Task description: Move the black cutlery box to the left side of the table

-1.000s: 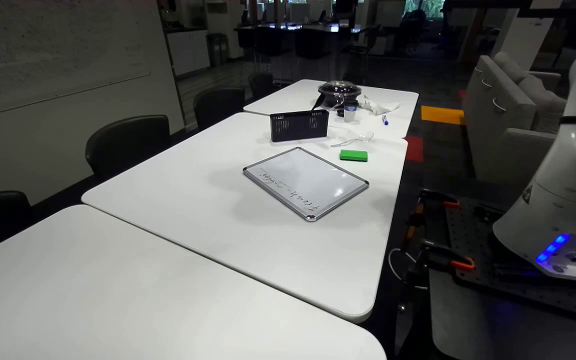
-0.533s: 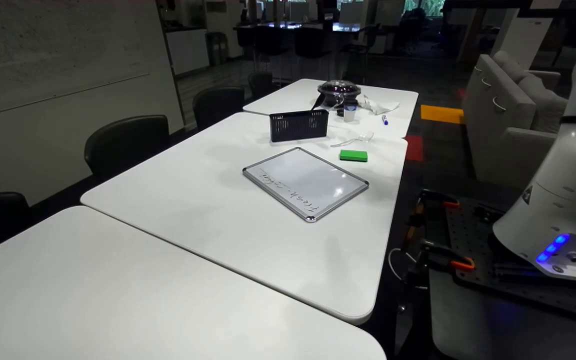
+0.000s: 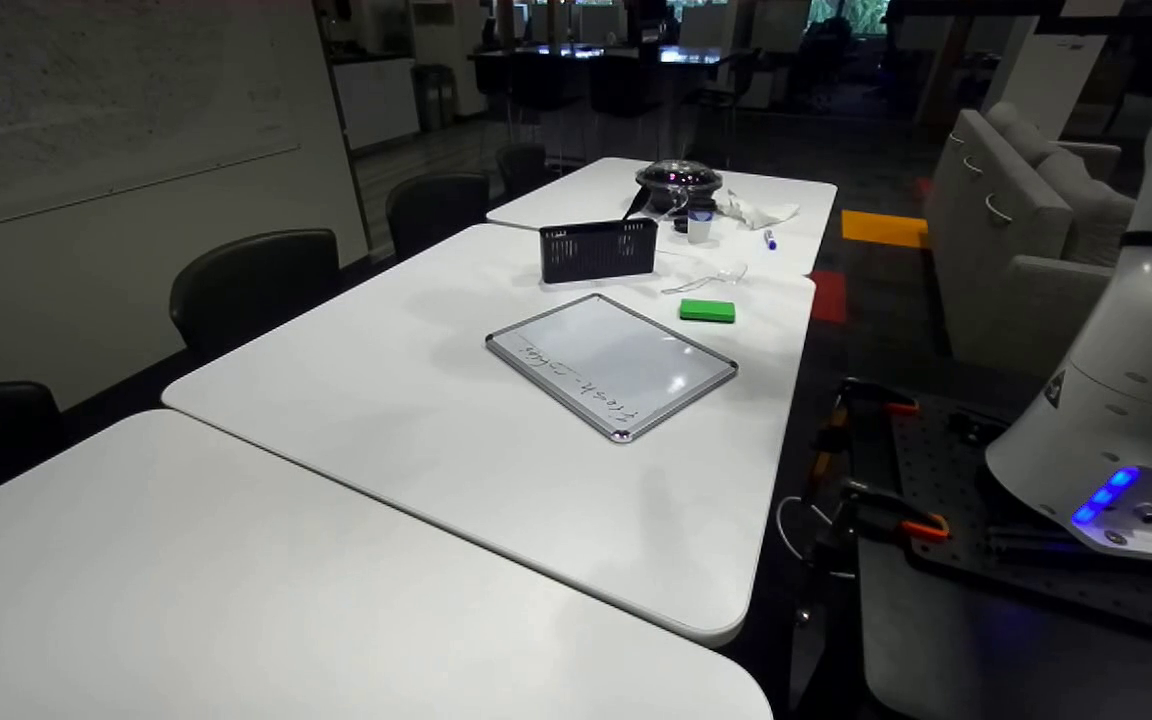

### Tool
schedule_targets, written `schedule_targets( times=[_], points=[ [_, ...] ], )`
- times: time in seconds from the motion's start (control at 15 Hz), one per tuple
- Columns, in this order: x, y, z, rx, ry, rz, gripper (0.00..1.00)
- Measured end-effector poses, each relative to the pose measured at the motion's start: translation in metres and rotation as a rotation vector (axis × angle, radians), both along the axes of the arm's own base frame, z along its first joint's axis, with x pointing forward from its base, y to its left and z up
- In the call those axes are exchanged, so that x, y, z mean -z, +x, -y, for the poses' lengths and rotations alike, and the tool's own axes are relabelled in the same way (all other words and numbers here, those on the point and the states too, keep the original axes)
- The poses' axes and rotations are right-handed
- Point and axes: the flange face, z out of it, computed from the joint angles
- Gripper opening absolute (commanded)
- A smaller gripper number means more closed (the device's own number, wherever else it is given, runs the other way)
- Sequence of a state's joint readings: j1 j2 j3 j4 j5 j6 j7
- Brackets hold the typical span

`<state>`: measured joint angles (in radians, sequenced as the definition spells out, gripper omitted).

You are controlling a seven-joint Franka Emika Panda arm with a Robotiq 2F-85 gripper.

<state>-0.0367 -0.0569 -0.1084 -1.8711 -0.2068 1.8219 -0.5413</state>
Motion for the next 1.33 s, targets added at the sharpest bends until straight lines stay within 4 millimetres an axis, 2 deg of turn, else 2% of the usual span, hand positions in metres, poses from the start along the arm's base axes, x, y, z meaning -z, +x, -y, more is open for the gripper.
schedule_targets(
  times=[0.13,0.27,0.53,0.8,1.0,1.13,1.33],
  points=[
    [0.016,0.013,0.015,-0.046,-0.028,0.025,1.00],
    [0.041,0.030,0.037,-0.107,-0.043,0.051,1.00],
    [0.102,0.053,0.100,-0.213,-0.069,0.064,1.00],
    [0.158,0.062,0.166,-0.208,-0.056,0.031,1.00],
    [0.195,0.061,0.207,-0.161,-0.040,-0.009,1.00],
    [0.207,0.060,0.213,-0.153,-0.035,-0.023,1.00],
    [0.204,0.060,0.213,-0.153,-0.036,-0.020,1.00]
  ],
)
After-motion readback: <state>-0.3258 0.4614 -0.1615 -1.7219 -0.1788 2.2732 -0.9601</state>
